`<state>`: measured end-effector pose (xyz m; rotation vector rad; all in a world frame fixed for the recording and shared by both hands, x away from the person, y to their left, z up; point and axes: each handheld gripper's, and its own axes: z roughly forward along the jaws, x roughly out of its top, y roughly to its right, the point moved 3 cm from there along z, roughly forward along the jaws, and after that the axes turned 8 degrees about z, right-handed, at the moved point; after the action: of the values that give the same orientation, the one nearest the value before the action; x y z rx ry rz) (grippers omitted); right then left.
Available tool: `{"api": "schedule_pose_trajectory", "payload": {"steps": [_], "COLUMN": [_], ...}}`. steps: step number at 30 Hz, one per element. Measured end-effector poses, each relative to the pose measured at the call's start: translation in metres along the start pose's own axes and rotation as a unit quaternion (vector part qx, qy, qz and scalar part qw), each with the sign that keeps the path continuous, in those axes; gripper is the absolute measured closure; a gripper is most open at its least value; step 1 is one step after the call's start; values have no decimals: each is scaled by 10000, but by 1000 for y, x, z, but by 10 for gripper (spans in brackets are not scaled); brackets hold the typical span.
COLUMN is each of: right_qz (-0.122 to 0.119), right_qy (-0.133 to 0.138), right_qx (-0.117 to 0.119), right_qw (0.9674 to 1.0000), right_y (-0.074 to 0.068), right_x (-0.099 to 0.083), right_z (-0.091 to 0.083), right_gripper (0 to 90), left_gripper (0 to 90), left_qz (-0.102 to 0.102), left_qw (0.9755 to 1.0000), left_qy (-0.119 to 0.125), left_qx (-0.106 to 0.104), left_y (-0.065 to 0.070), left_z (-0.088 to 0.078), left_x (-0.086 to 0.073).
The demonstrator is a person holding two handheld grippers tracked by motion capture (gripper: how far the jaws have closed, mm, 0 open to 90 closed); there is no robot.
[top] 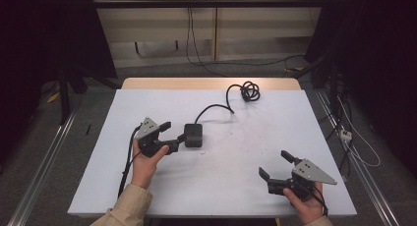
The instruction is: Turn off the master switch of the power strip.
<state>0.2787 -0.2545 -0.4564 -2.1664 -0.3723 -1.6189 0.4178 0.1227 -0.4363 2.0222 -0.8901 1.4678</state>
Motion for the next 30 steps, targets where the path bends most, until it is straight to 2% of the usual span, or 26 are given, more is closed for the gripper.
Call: {"api": "schedule_pose_trajectory", "payload": {"steps": [10, 12, 14, 18, 19, 24, 30], "right_qz": [-8, -8, -12, -14, -16, -15, -19], "right_qy": [2, 5, 6, -2, -2, 1, 6], "right_qx": [-3, -1, -2, -1, 2, 1, -1], "right_qw": [10000, 10000, 10000, 10000, 10000, 10000, 10000], "right_y": [-1, -1, -1, -1, -1, -1, -1], "right_x": [0, 0, 0, 0, 0, 0, 0], "right_z": [0, 0, 0, 0, 0, 0, 0], "right_gripper": [33, 33, 33, 34, 35, 35, 35], "left_gripper": [289, 321, 341, 365, 403, 445, 503], "left_qz": [52, 65, -21, 37, 42, 137, 152], "left_qw": [10000, 9999, 10000, 10000, 10000, 9998, 9997], "left_qy": [-26, -95, -73, -80, -60, -95, -138], "left_qx": [-1, 18, 0, -35, -65, -97, -124], "left_y": [0, -1, -1, -2, -2, 0, 0], "left_z": [2, 3, 4, 4, 5, 7, 9], "left_x": [1, 1, 0, 2, 2, 4, 4]}}
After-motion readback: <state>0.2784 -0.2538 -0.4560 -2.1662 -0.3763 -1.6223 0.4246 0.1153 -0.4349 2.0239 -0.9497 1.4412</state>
